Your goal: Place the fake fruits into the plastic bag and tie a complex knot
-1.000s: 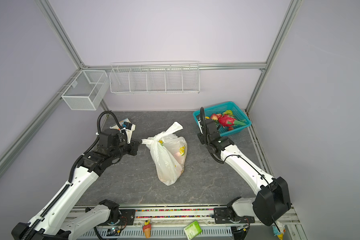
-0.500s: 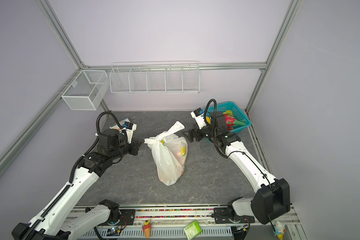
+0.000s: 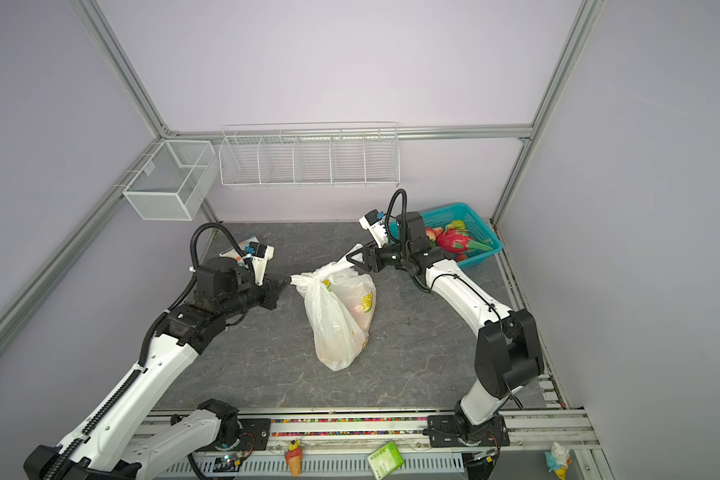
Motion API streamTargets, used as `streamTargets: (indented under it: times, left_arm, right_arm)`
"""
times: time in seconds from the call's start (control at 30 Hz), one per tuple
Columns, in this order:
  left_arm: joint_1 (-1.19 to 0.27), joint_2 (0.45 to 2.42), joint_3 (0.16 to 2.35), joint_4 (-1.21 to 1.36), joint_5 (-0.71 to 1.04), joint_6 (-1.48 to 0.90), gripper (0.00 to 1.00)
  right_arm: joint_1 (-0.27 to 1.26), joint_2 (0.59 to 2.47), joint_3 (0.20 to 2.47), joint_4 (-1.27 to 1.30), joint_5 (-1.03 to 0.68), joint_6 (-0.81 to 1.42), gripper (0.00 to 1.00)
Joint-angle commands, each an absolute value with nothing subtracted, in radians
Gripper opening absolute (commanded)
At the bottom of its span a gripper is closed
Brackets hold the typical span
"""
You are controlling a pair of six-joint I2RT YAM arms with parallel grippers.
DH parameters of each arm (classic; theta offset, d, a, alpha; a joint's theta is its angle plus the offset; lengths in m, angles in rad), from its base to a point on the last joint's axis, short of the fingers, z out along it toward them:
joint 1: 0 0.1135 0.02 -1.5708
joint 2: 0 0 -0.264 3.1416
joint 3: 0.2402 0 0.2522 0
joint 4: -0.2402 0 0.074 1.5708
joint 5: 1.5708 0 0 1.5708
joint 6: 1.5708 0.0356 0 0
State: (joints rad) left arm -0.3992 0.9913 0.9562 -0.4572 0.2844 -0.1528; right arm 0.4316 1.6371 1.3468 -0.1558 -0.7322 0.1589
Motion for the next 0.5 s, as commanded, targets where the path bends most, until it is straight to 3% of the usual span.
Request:
streamTargets:
  times: [0.0,0.1,0.47]
  left_arm:
    - [-0.398,0.973,0.946,-0.443,0.250,-0.163,0.00]
    - [-0.398,0.963,0.950,-0.458,0.182,-0.155,0.00]
    - [-0.397,1.017,0.965,-0.580,0.004,-0.065,0.00]
  right_arm:
    - [0.426,1.581,1.296,-0.143,-0.749,0.149,0.24]
    - [0.422,1.531,1.254,-0.177,-0.672,0.125,0.07]
    - [0.440,1.337,1.114,-0.401,-0.053,0.026,0.07]
